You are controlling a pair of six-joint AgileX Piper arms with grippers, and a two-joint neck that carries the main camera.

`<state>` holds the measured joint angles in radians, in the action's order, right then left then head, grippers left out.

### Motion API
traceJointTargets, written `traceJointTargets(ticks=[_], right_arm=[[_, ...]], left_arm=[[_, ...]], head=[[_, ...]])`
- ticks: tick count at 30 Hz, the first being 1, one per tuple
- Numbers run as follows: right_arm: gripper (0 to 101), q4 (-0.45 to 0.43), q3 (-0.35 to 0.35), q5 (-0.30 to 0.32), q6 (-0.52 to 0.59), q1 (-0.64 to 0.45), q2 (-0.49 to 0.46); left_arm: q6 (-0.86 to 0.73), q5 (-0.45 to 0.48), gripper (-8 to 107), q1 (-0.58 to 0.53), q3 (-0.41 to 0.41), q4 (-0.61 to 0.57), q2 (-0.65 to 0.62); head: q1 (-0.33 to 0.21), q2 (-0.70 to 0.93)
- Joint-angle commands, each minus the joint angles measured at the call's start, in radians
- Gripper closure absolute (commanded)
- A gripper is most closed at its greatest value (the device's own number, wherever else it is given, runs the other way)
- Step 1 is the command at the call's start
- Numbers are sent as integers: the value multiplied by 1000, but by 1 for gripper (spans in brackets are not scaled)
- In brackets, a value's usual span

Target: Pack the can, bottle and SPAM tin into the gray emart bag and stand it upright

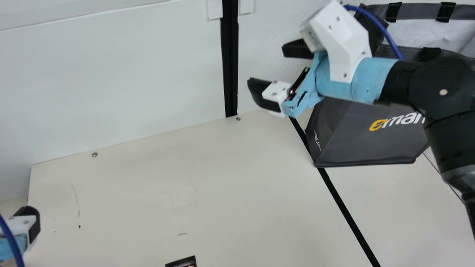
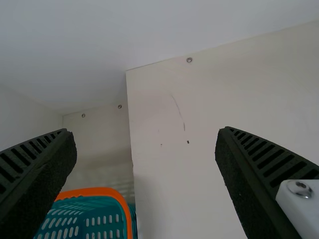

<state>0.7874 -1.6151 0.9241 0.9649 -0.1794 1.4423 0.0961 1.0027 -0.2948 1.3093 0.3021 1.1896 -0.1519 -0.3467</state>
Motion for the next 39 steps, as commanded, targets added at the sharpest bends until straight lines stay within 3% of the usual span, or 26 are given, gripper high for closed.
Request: traceJointTargets(ticks=[1, 11, 20, 39], right_arm=[[6, -16, 51, -20, -6, 12, -8], [6, -72, 197, -97, -44, 64, -51], [6, -104, 273, -119, -55, 91, -62], [6, -101, 287, -122, -46, 92, -56]], left_arm=[[0, 0, 9, 0, 0, 0, 0], [0, 0, 9, 0, 0, 0, 0], [0, 0, 9, 0, 0, 0, 0], [0, 0, 9, 0, 0, 0, 0]], head=[[-23, -2], [-23, -2], [-23, -2], [-23, -2]])
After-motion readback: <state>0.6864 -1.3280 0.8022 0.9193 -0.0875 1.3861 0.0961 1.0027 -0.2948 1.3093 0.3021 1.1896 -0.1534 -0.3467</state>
